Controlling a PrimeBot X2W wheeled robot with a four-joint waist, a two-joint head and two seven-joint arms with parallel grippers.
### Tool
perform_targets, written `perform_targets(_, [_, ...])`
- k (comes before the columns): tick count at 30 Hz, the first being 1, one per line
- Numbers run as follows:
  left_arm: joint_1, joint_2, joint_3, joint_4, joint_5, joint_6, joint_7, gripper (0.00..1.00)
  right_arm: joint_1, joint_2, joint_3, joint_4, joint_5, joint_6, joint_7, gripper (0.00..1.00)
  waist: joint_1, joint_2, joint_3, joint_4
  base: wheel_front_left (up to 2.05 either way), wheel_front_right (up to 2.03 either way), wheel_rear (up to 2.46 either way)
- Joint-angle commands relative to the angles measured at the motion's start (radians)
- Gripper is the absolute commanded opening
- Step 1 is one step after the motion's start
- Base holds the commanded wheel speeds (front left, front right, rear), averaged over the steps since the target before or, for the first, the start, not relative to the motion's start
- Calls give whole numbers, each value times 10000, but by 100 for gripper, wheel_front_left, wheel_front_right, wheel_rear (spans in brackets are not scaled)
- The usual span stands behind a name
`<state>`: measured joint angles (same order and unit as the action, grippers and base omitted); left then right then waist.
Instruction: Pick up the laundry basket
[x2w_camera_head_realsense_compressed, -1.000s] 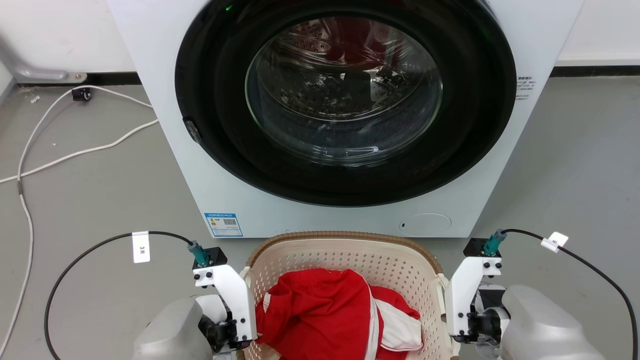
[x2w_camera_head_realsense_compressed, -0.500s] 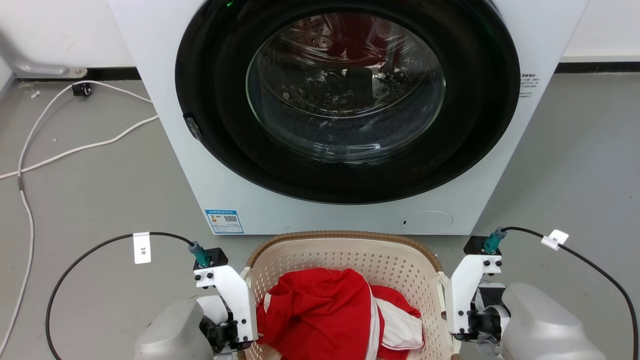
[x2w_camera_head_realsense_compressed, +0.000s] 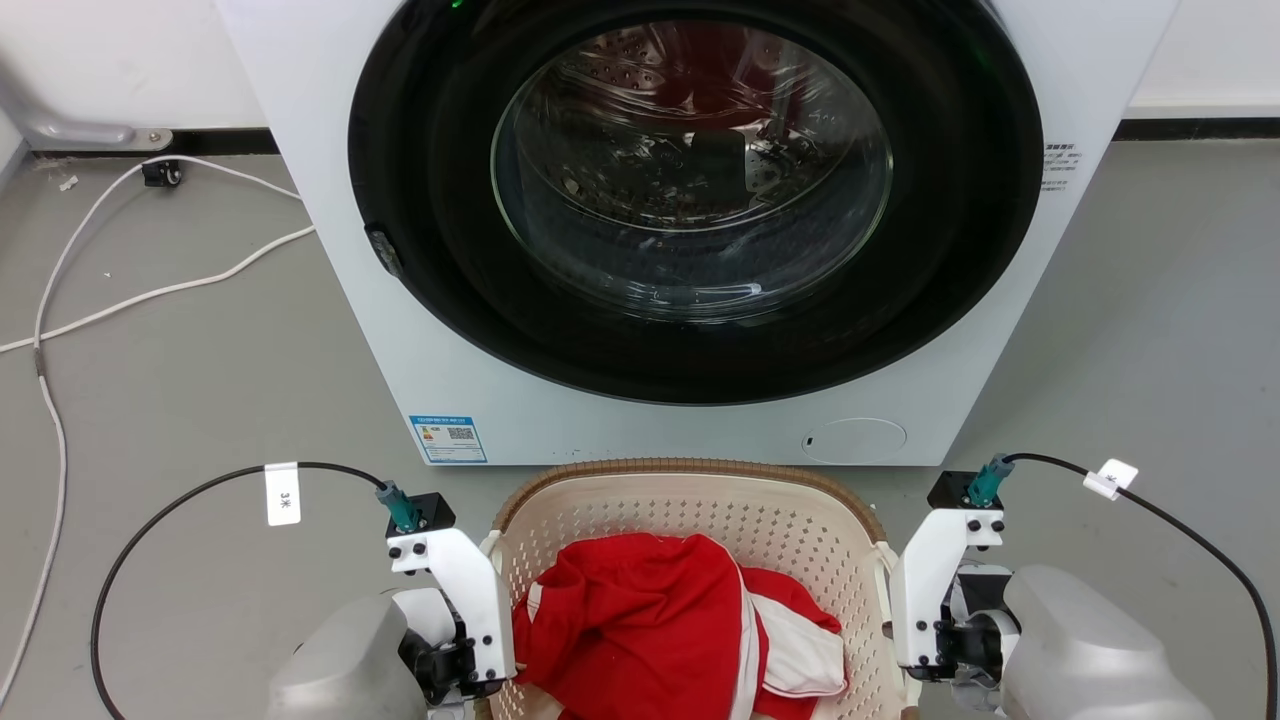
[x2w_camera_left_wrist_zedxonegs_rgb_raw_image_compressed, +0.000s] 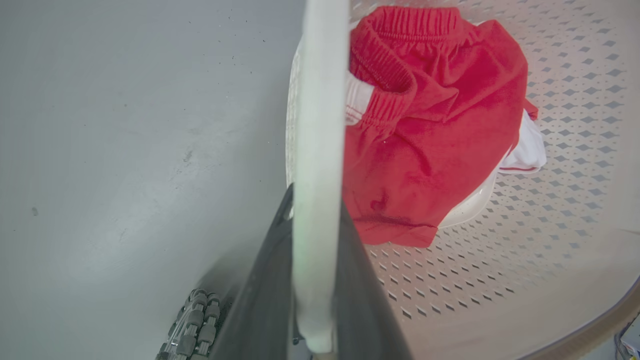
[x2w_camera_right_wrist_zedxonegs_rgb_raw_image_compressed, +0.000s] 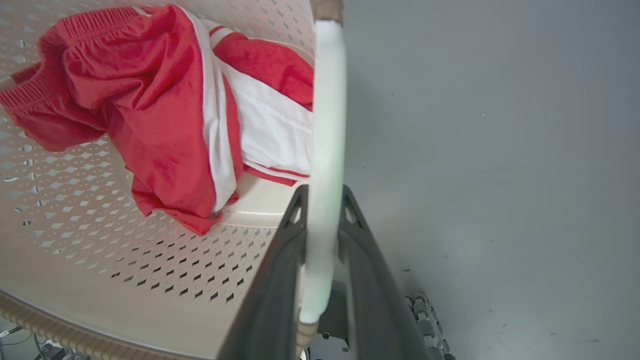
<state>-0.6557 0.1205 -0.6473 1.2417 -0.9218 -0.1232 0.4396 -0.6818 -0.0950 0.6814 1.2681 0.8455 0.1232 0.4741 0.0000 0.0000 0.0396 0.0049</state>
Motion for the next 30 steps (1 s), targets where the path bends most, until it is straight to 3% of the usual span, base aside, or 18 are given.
perform_targets(1, [-232,-295,-22,-157,-128,-133,-80,0,-74,363,49,-104,80,137,-34,0,0,0,4,1,0,0,0])
perform_targets(30, [-249,-255,-407,-117,-513,-134,-178,0,-88,412,217,-11,308,138,-62,0,0,0,21,-4,0,0,0])
